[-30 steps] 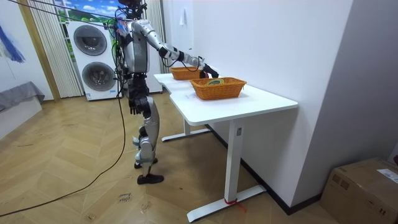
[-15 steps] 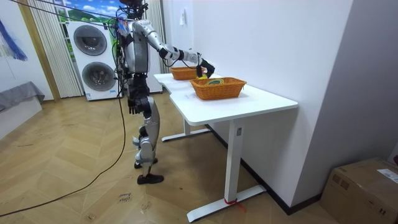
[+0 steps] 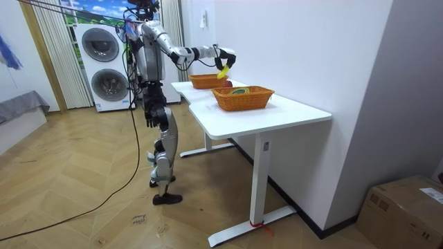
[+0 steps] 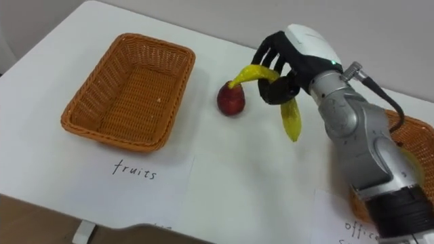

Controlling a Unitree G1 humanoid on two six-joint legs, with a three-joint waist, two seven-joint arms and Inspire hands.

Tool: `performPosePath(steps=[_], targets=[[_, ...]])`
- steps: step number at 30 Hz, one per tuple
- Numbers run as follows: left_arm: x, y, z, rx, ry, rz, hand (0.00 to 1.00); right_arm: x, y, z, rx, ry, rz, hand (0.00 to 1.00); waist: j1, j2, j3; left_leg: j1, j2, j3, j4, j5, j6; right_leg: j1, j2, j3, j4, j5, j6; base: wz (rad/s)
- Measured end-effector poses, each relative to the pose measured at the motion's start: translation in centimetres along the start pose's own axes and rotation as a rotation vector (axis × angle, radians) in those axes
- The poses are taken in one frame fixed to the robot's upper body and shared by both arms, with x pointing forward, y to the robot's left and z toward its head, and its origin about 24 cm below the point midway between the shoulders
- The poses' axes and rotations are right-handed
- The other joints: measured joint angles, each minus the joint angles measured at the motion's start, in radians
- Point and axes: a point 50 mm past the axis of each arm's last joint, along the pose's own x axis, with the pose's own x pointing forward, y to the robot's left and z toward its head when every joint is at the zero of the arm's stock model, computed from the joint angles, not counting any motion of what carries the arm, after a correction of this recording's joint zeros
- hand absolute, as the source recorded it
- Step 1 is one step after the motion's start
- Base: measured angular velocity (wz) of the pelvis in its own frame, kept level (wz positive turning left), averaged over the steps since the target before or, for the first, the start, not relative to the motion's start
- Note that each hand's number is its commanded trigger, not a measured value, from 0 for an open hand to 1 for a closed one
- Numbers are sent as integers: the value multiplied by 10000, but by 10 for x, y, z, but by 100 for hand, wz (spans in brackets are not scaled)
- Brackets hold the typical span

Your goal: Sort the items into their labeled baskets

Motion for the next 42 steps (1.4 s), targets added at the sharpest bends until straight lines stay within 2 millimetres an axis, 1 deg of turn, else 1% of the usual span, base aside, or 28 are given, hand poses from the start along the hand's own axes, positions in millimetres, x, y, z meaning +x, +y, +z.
performPosePath(steps=[2,4,5,7,11,14,17,20,24,27,30,31,32,35,37,40,42], targets=[[0,1,-1,-73,35,25,0,-2,-6,6,-14,-283,-263,100,-29,16,-8,43,-2,-14,-4,0,0,43,-1,-13,0,0,0,0],[0,1,-2,-143,70,44,0,-4,-16,12,-1,-547,-663,100,-41,52,18,105,-5,-35,3,0,0,113,-3,-13,0,0,0,2],[0,2,-5,-152,108,57,0,-5,-18,14,-52,-623,-792,100,-43,33,4,168,-5,-27,-28,2,-3,154,0,4,3,0,0,0],[-1,2,-9,-199,222,75,0,-8,-21,19,-81,-843,-912,100,-55,2,-18,233,-5,-27,-63,10,-5,206,0,19,2,0,0,0],[-2,1,-19,-344,467,68,0,-13,-25,32,-109,-1357,-992,100,-128,-7,-25,378,-8,-22,-100,9,-4,343,-8,7,2,-2,3,0],[-3,-2,-21,-377,535,-14,0,-17,-29,43,-128,-1786,-855,100,-124,22,-4,481,-18,-11,-107,9,-2,441,-16,8,2,-12,21,0],[-3,-5,-21,-424,521,-66,0,-19,-30,48,-178,-1998,-652,100,-107,31,2,510,-15,-14,-104,9,-3,468,-13,32,11,-15,24,0],[-3,-9,-17,-466,450,-175,0,-18,-28,49,3,-2062,-302,100,117,73,32,550,-16,9,-102,15,-1,473,-9,145,13,-14,24,-7],[-3,-10,-18,-409,463,-162,0,-18,-26,49,149,-2111,-166,100,291,75,35,549,-19,15,-113,17,-1,454,10,232,14,-15,25,0],[-3,-8,-18,-497,469,-117,0,-18,-26,48,127,-1984,-60,100,386,26,44,549,-41,-42,-199,58,-1,449,2,217,3,-22,36,5],[-3,-7,-18,-583,504,-77,0,-18,-25,47,153,-1884,35,100,452,-80,91,544,-59,-88,-266,94,1,435,-7,208,-1,-36,55,6],[-3,-7,-19,-574,532,-80,0,-17,-24,47,158,-1855,118,100,572,-108,99,542,-59,-89,-274,94,1,428,-6,206,-5,-39,59,0],[-3,-7,-19,-572,538,-86,0,-17,-24,47,164,-1821,161,100,599,-125,104,541,-59,-90,-279,93,1,426,-6,205,-11,-39,59,0],[-3,-6,-18,-562,530,-85,0,-16,-19,49,383,-1855,377,100,676,-194,71,540,-64,-119,-314,95,6,437,-33,-24,-1,-40,62,7],[-3,-6,-19,-553,561,-81,0,-16,-19,49,416,-1867,385,100,740,-216,56,548,-67,-148,-322,96,8,442,-33,-23,0,-40,62,4],[-3,-6,-19,-553,571,-85,0,-16,-17,49,604,-1910,501,100,913,-225,59,559,-64,-139,-324,96,8,446,-32,-20,-5,-41,64,0],[-3,-5,-19,-548,554,-76,0,-16,-14,52,662,-2014,654,100,943,-223,64,558,-59,-139,-326,96,8,446,-30,-25,-6,-42,65,0]])
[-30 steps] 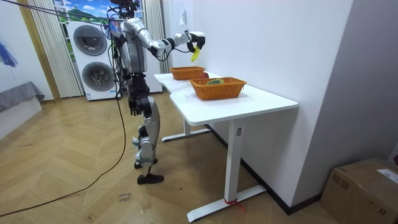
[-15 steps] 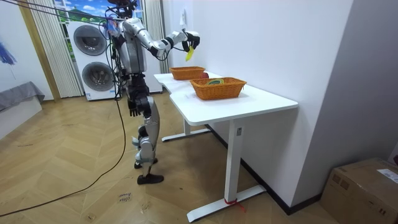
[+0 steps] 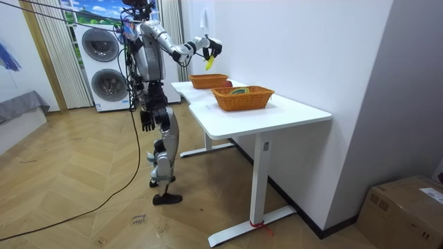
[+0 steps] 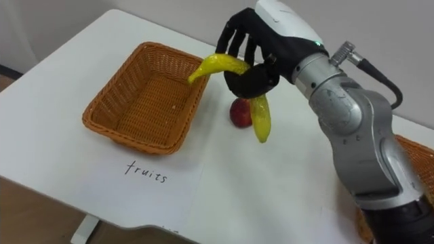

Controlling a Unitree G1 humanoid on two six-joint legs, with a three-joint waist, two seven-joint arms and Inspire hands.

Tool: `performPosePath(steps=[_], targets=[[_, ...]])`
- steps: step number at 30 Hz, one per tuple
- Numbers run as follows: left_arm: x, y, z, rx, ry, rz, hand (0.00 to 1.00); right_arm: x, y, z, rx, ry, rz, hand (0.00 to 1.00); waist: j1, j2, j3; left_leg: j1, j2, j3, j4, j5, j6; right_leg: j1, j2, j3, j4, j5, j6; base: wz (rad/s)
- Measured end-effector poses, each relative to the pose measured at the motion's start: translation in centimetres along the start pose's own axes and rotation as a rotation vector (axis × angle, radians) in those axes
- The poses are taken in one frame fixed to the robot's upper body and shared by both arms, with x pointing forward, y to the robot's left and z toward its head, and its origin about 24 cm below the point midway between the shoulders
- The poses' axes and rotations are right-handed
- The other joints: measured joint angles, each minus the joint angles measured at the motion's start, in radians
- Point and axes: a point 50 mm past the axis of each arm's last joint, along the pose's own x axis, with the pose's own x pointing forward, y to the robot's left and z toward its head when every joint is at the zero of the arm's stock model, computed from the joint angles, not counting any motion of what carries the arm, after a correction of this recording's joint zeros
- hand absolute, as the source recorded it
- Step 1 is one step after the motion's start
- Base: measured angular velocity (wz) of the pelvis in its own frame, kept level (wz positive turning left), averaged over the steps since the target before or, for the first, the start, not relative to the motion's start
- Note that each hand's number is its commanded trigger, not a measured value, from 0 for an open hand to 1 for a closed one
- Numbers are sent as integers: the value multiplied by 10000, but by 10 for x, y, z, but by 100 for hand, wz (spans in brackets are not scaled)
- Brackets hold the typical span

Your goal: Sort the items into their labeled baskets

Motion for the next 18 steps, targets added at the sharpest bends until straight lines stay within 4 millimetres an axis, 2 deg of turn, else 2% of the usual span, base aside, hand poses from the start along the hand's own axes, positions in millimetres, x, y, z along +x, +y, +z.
performPosePath(steps=[4,8,18], targets=[[0,2,3,-3,-89,5,0,2,12,6,13,-243,487,100,19,3,32,-13,2,-8,-14,0,-1,5,0,-21,0,-2,4,0],[1,2,11,-31,-300,31,0,3,13,7,23,-289,565,100,82,-47,101,-15,2,20,4,0,-3,1,1,-11,-1,-2,3,-1],[1,3,10,66,-297,274,0,5,17,1,505,-133,691,100,355,-99,92,-23,3,26,-12,-2,-1,-29,0,-10,6,-2,4,-1]])
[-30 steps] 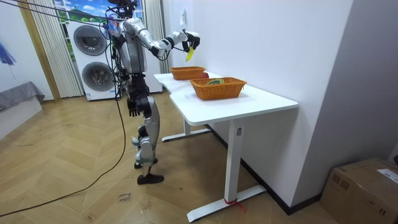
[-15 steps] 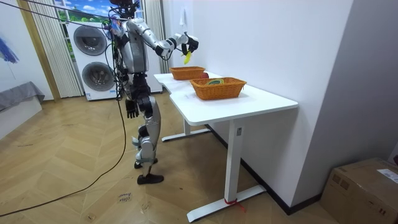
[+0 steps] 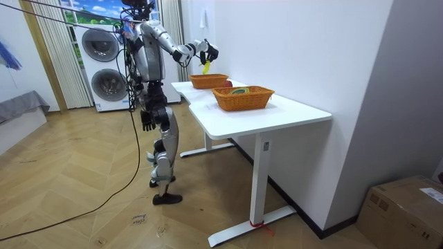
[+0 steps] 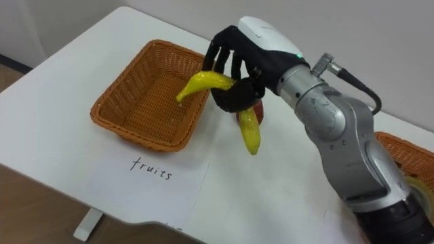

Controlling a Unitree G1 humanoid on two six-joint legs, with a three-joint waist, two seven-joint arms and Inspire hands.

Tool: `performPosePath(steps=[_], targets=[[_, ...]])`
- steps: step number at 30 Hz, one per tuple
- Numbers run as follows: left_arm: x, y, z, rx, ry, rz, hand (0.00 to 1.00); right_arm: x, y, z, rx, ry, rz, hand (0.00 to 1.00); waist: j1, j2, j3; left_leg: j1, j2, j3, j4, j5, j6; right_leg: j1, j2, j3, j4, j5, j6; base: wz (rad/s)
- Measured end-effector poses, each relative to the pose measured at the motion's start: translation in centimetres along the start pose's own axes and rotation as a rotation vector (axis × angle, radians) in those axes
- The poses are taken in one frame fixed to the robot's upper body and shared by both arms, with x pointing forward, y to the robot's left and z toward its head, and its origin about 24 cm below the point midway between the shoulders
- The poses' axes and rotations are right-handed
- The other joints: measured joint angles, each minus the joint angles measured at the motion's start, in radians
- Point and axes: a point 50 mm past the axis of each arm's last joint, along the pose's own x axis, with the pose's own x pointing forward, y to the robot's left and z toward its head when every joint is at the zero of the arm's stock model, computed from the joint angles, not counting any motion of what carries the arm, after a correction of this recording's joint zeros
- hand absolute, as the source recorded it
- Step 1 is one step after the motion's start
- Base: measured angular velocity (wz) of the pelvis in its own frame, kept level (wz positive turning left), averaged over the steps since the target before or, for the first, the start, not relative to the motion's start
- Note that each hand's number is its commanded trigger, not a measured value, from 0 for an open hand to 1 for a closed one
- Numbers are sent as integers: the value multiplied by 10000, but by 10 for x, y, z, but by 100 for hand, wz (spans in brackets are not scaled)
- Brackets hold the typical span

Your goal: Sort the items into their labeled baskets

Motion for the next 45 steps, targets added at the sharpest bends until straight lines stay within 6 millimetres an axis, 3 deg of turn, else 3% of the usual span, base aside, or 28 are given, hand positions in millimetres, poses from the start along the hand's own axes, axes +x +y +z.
performPosePath(steps=[13,27,37,38,39,40,45], targets=[[-2,2,-12,188,237,170,0,18,10,13,171,-425,290,100,283,-24,-15,9,-20,-228,43,2,-1,99,-14,-151,1,-2,2,2],[-2,2,-14,178,312,61,0,29,16,11,705,-293,346,100,704,11,14,3,-115,-531,17,15,21,215,-58,-307,-22,-47,76,6],[-2,2,-12,277,319,21,0,35,19,4,857,79,239,100,779,24,28,-39,-126,-527,-40,15,21,211,-57,-419,-163,-48,77,0],[-2,1,-12,275,331,10,0,36,19,3,851,119,247,58,795,22,29,-39,-125,-526,-52,15,21,208,-57,-442,-165,-48,77,0],[-2,1,-12,275,333,9,0,36,19,3,852,125,248,32,810,19,30,-40,-126,-544,-56,15,21,209,-57,-460,-167,-48,77,0],[-2,2,-12,274,324,13,0,36,20,4,843,125,219,0,831,11,33,-42,-125,-561,-65,15,21,211,-58,-518,-168,-48,77,5],[-2,1,-8,352,214,14,0,42,31,-4,816,528,456,0,998,9,38,21,-131,-609,-5,18,24,311,-65,-591,-186,-51,82,6]])
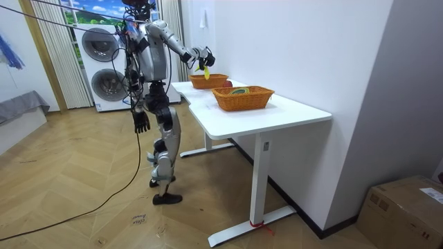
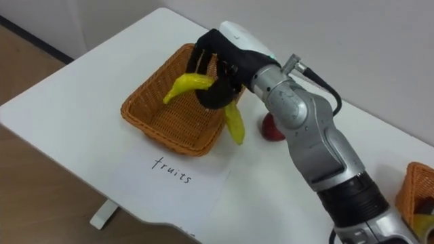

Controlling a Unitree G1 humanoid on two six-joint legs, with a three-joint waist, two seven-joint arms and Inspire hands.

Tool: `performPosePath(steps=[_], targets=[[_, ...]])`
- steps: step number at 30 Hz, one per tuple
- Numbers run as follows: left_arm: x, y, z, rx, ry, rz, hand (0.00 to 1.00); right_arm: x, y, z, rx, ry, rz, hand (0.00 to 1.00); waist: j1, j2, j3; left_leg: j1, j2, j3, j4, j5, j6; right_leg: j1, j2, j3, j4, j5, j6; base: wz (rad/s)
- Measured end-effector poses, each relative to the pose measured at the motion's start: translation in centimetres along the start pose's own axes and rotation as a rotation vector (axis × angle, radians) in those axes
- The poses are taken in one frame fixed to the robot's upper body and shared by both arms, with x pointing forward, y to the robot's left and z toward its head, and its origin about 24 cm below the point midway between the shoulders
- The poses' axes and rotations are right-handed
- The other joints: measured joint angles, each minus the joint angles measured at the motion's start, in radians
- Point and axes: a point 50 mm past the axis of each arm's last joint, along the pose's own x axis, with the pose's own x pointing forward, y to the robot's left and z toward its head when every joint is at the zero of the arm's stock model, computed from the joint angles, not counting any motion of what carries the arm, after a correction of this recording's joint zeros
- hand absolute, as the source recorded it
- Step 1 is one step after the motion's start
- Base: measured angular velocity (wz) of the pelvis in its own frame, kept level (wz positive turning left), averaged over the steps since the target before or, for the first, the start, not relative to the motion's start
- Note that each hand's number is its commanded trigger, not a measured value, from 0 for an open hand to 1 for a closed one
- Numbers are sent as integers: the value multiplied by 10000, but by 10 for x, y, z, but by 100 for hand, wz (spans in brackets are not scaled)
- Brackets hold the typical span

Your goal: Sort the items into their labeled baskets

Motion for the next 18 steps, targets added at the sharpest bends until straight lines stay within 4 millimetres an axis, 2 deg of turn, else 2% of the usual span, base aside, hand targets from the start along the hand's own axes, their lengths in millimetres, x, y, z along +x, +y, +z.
performPosePath(steps=[11,18], targets=[[0,-1,4,-39,-166,-12,0,3,8,-20,208,785,-250,0,132,78,53,8,-5,15,-1,1,0,19,-12,22,0,-4,6,0],[0,-2,0,-11,47,-37,0,4,14,-20,117,808,-56,0,98,122,50,-2,-10,8,5,1,0,37,-13,35,-1,-4,6,0]])
